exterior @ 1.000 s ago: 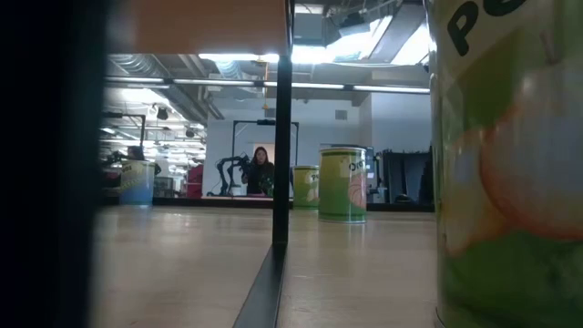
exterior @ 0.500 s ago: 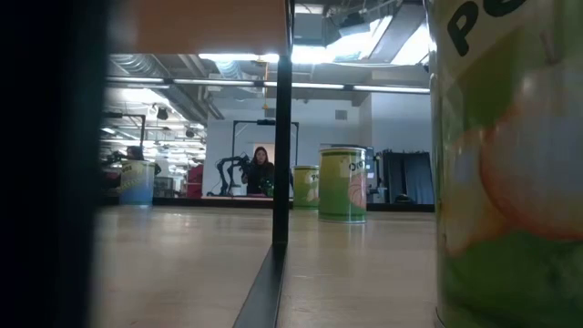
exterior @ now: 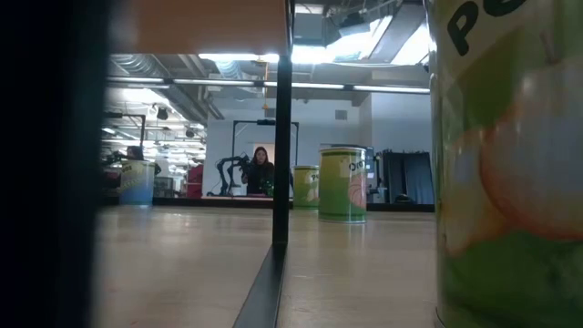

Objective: Pick and place cans onto a shelf
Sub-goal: Put the canned carrots on the shelf

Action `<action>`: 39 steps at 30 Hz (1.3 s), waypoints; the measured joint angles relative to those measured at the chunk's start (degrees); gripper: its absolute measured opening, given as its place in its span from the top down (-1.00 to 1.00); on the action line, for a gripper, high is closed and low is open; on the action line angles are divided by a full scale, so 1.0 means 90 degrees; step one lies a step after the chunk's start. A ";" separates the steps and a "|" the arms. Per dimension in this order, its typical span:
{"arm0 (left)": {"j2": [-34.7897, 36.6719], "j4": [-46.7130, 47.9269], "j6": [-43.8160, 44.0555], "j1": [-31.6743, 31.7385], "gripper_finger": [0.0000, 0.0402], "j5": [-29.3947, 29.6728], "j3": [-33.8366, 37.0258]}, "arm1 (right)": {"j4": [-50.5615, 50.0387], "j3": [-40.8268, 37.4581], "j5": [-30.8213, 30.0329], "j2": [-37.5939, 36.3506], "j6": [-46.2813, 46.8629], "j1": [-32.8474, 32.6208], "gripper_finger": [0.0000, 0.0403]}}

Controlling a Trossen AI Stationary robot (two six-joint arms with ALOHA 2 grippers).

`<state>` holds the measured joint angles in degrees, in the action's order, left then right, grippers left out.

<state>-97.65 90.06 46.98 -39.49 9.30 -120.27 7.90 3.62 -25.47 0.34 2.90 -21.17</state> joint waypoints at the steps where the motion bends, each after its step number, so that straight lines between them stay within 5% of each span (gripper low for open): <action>1: 0.0000 -0.0004 0.0097 0.0079 1.00 -0.0046 0.0051 | 0.0000 0.0000 0.0000 0.0000 0.0002 0.0000 0.92; 14: -0.0002 -0.0008 0.2232 0.0363 1.00 -0.1906 0.0936 | 0.0000 0.0002 0.0010 0.0000 0.0003 0.0000 0.92; 24: -0.0002 -0.0010 0.2606 0.0207 1.00 -0.1898 0.1284 | 0.0000 0.0001 0.0019 0.0000 -0.0012 -0.0001 0.92; 39: -0.0002 -0.0010 0.3453 -0.0173 1.00 -0.2793 0.1477 | 0.0000 0.0001 0.0022 0.0000 -0.0012 -0.0002 0.92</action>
<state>-97.67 89.97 78.06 -41.04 -15.84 -106.98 7.90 3.63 -25.28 0.34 2.79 -21.19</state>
